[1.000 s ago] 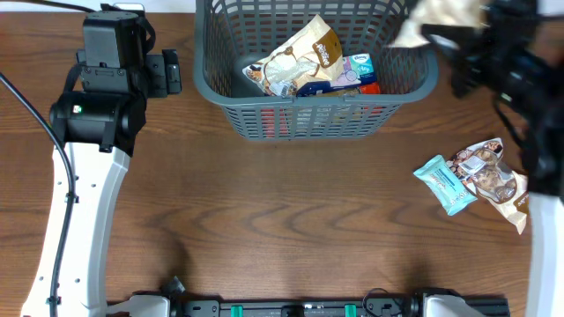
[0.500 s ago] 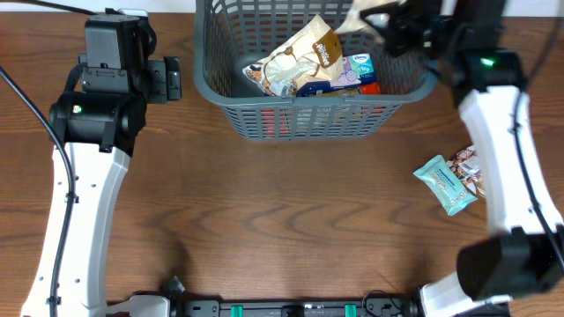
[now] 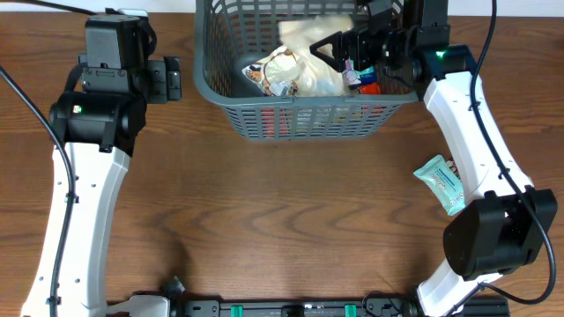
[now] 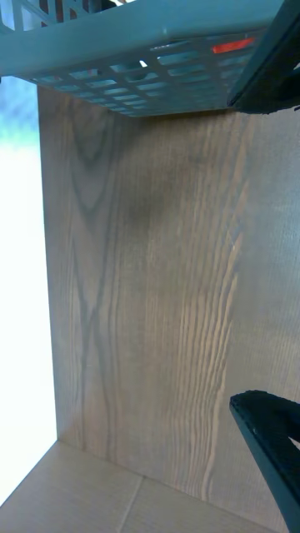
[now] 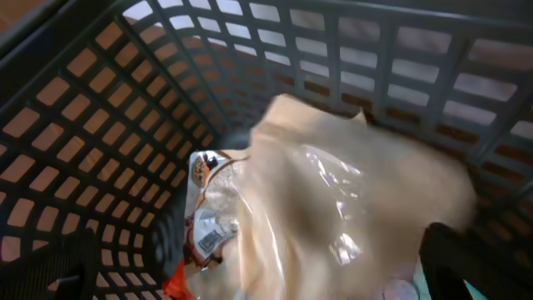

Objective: Pack container
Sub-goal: 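Lift the beige pouch over the basket and release it inside, then withdraw the right gripper and lower it beside the mushroom bag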

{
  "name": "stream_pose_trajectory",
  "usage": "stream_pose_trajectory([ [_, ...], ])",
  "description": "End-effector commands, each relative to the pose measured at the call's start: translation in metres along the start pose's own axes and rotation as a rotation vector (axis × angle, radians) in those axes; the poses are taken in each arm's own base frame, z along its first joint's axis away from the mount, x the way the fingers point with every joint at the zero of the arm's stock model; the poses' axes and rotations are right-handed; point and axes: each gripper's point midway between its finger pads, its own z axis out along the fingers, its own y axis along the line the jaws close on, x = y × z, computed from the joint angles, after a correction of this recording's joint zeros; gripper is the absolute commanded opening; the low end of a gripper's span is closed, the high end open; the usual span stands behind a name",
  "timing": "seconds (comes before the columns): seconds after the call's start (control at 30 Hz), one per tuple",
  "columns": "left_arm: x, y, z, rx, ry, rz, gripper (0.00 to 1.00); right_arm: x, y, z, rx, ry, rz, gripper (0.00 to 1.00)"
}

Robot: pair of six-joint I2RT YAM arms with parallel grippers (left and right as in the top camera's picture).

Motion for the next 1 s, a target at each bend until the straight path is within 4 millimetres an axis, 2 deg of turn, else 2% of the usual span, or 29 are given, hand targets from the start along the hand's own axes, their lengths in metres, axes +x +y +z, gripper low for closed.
stream_pose_trajectory([
  [0.0,-0.003,0.000,0.000,0.002,-0.006,0.012,0.99,-0.010,-0.001,-0.016,0.037,-0.021,0.006,0.99],
  [0.1,-0.003,0.000,0.000,0.001,-0.006,0.018,0.99,-0.025,-0.012,-0.043,0.137,-0.047,0.001,0.99],
  [0.17,-0.003,0.000,0.000,0.001,-0.007,0.027,0.99,-0.040,-0.013,-0.072,0.196,-0.066,-0.024,0.99],
  [0.27,-0.005,0.000,0.000,0.001,-0.012,0.036,0.99,-0.059,-0.003,-0.119,0.258,-0.084,-0.068,0.99],
  [0.33,-0.005,0.000,0.002,0.001,-0.010,0.056,0.99,-0.068,0.011,-0.149,0.277,-0.090,-0.095,0.99],
  [0.4,-0.003,-0.001,0.006,0.000,0.001,0.065,0.99,-0.073,0.024,-0.179,0.309,-0.094,-0.108,0.99],
  [0.47,0.000,-0.001,0.011,-0.003,0.017,0.066,0.99,-0.071,0.028,-0.210,0.385,-0.086,-0.098,0.99],
  [0.53,0.004,0.003,0.016,-0.011,0.037,0.063,0.99,-0.060,0.023,-0.238,0.485,-0.057,-0.062,0.99],
  [0.6,0.006,0.008,0.020,-0.022,0.047,0.028,0.99,-0.041,0.015,-0.261,0.574,-0.009,0.005,0.99],
  [0.73,0.008,0.027,0.028,-0.059,0.057,-0.082,0.99,0.010,0.004,-0.287,0.640,0.148,0.139,0.99],
  [0.77,0.011,0.035,0.031,-0.076,0.065,-0.121,0.99,0.028,0.001,-0.295,0.659,0.207,0.191,0.99],
  [0.83,0.015,0.051,0.035,-0.108,0.078,-0.203,0.99,0.051,-0.006,-0.309,0.703,0.278,0.264,0.99],
  [0.97,0.028,0.091,0.038,-0.186,0.096,-0.393,0.99,0.061,-0.017,-0.331,0.779,0.247,0.380,0.99],
])
